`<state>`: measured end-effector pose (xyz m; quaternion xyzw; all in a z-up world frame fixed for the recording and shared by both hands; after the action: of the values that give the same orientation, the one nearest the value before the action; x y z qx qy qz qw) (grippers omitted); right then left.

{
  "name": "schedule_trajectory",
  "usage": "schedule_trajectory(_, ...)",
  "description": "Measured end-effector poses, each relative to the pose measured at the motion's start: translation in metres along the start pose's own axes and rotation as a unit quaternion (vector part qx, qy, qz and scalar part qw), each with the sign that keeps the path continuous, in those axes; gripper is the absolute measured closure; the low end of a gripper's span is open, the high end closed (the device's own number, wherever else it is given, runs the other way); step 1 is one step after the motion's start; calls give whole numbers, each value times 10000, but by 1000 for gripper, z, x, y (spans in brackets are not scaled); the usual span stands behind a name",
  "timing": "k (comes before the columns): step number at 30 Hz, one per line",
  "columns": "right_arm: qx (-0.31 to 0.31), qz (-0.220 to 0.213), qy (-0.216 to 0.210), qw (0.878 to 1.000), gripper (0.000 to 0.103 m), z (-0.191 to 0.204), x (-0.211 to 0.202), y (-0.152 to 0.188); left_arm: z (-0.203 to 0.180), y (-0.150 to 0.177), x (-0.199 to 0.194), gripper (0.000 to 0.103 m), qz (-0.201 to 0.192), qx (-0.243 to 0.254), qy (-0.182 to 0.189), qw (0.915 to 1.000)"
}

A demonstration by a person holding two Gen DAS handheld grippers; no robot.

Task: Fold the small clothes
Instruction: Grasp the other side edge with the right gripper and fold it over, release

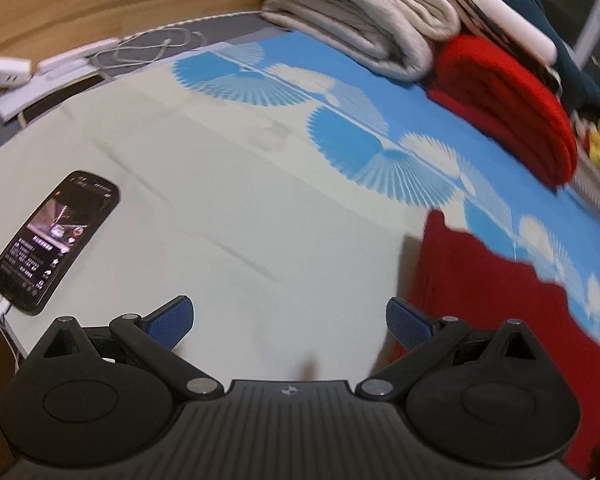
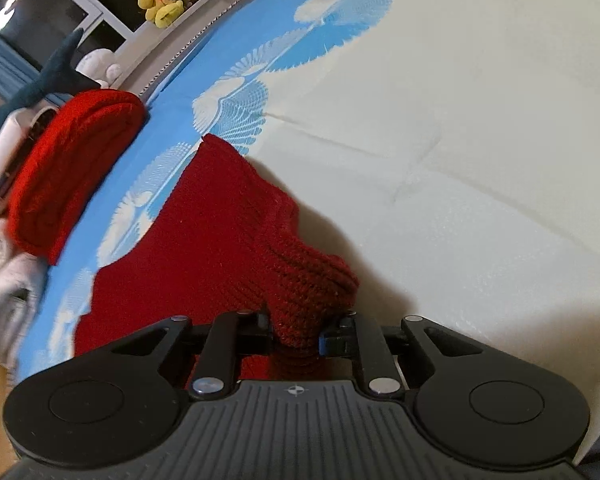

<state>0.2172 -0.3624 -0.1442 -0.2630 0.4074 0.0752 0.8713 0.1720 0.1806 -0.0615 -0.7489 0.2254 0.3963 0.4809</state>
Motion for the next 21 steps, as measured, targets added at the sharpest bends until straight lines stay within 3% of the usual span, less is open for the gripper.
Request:
schedule_trajectory(2,-521,-297,322,9977,87,24,-9,3,5,-4,-2,1,-27,-134,-25,9999)
schedule_trajectory(4,-1401,-767,554,9856,87,60,-22,11,6,-8,-2,1,-40,-172,-37,9998)
schedule_trajectory(6,-2322,-1242,571,9630,87,103,-37,29,6,-10,-1,1,-9,-155,-6,9999)
schedule_trajectory(9,-3546,-1715,362,9185,88,169,-54,68,4,-9,0,1,-25,-70,-73,9999)
schedule_trajectory(13,-4977,-2060,-269,8421,87,238,-68,151,9,-10,0,1,-45,-153,-132,9998)
schedule_trajectory(16,-6086,-2037,-840,7623,87,258,-70,231,14,-11,1,1,-55,-205,-193,9996)
schedule_trajectory(18,-6714,-1778,-1059,7116,87,254,-61,279,16,-11,1,1,-32,-215,-190,9996)
schedule_trajectory(20,-7161,-1264,-1097,6776,87,244,-43,316,15,-10,1,1,-7,-212,-171,9996)
schedule_trajectory(21,-7304,-1051,-1031,6670,87,237,-32,330,14,-9,1,1,5,-186,-168,9997)
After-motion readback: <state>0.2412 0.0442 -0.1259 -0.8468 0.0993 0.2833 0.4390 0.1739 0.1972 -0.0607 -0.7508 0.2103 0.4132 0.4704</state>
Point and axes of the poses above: each gripper's, at about its wrist camera, not at the fingertips, and x roughly the way its jaws point, z to its left, y to its underside, the point moved 1 cm from there along x, roughly the way its jaws point, and after that the axes turned 4 degrees about z, right-handed, at the moved point
